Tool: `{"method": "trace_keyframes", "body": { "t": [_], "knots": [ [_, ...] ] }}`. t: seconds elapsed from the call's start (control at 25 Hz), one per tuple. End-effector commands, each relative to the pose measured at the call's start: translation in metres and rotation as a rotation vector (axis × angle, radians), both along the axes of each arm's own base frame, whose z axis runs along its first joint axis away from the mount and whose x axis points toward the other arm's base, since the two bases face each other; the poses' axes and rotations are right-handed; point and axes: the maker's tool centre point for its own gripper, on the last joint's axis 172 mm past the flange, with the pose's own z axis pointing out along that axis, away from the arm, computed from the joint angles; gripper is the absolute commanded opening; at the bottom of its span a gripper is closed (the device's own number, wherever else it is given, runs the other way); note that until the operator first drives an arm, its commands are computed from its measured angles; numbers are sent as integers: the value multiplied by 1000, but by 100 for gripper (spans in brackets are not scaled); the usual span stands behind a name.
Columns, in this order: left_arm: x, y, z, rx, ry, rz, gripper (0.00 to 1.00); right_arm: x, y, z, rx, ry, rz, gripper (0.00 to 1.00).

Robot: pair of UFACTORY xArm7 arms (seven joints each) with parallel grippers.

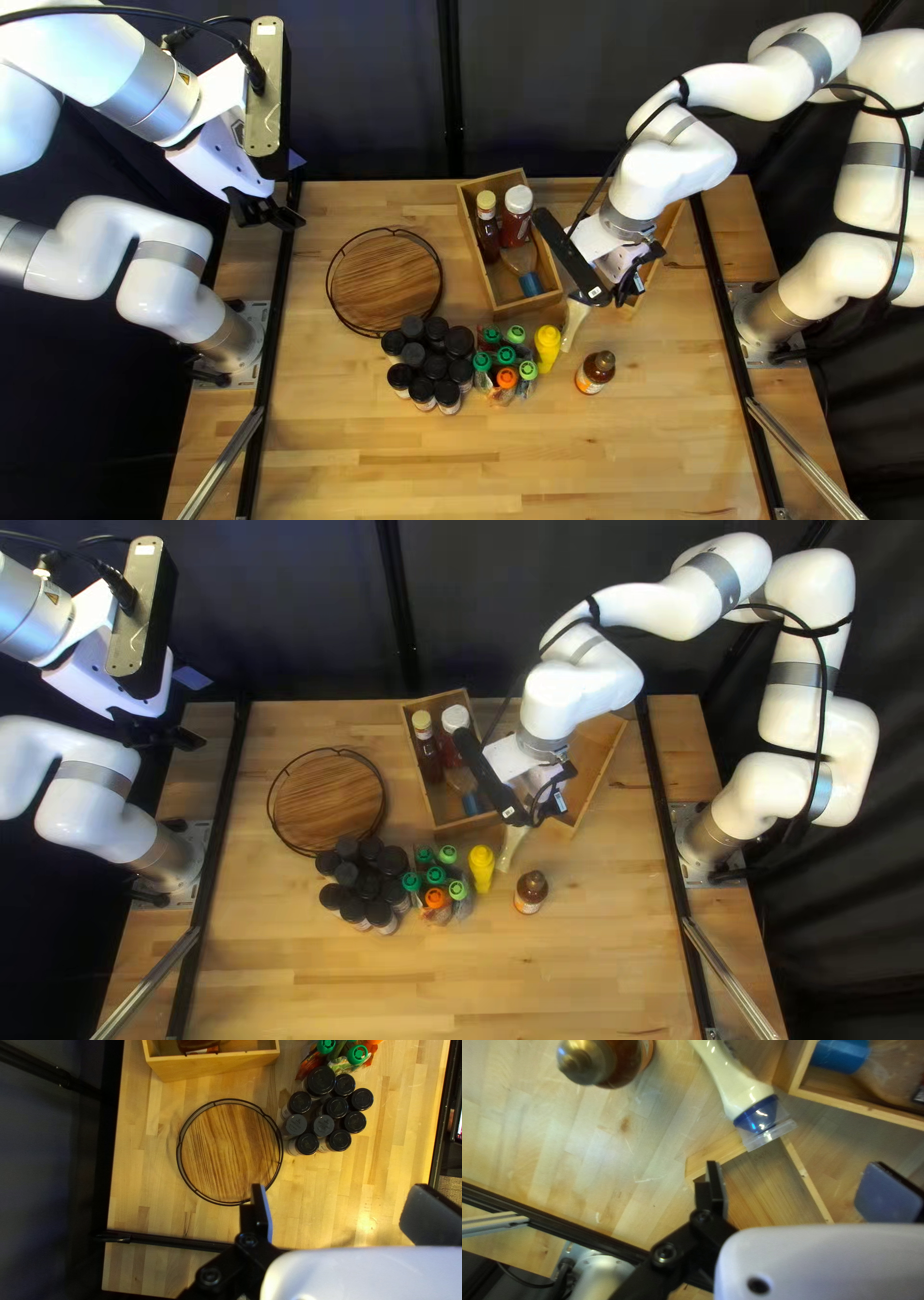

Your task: Separate condiments, baby food and spices and place it in 3 different racks/containers

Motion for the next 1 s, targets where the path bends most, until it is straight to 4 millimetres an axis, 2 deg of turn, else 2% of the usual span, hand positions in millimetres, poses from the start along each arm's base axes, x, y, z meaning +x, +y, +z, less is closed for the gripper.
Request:
{"method": "trace_keyframes", "body": {
  "t": [0.04, 0.52, 1.0],
  "knots": [
    [0, 0, 0, 0, 0, 0, 100, 1, -1, -16, 3, 1, 11, 100],
    [0, 0, 0, 0, 0, 0, 100, 7, -6, -52, -12, -1, 3, 100],
    [0, 0, 0, 0, 0, 0, 100, 8, -8, -73, -10, 16, -5, 100]
  ]
}}
